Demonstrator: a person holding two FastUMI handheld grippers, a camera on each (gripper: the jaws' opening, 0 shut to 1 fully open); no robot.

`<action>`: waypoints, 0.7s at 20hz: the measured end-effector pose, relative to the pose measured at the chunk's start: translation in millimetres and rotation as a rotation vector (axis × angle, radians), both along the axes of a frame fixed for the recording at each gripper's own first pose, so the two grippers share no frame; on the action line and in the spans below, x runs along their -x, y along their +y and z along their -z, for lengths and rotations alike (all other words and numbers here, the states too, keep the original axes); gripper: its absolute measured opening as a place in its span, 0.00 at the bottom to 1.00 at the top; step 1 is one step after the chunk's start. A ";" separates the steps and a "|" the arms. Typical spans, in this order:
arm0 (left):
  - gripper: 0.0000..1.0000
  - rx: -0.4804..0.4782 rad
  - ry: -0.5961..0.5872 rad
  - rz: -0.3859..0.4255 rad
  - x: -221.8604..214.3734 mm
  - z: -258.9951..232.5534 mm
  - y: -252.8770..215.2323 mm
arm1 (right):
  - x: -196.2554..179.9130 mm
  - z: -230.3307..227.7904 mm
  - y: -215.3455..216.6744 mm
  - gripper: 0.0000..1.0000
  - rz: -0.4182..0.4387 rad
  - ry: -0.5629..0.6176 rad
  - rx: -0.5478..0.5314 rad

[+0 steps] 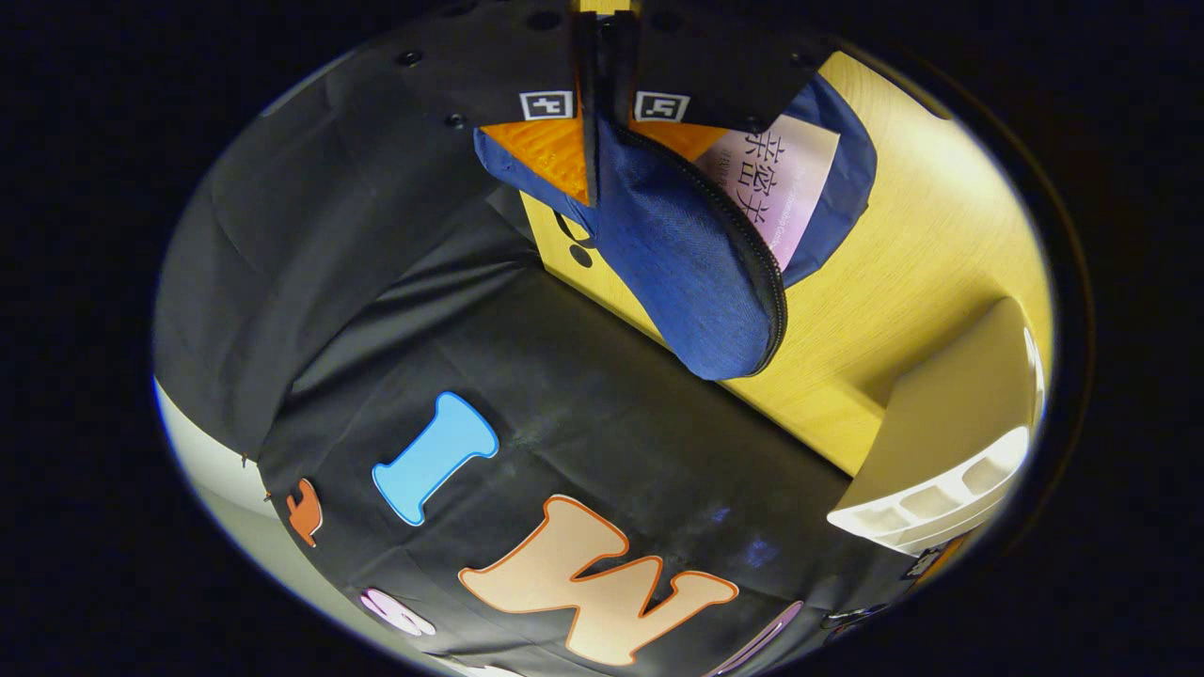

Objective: Open the schoolbag, grab two books from the bookshelf and put them into the schoolbag.

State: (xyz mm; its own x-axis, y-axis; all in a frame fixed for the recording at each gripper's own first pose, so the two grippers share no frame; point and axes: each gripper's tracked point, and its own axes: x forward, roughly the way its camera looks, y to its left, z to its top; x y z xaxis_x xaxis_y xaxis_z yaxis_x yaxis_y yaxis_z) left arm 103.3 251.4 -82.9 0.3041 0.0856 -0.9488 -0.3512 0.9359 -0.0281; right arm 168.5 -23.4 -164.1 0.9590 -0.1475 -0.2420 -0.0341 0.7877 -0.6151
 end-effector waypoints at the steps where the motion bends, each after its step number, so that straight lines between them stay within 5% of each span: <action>1: 0.37 -0.002 0.000 -0.004 -0.9 -0.3 -0.3 | -0.1 0.4 -0.1 0.10 0.000 -0.001 -0.002; 14: 0.37 0.021 -0.064 -0.111 44.5 -51.5 -11.9 | -2.2 -1.5 0.6 0.10 -0.039 -0.015 -0.030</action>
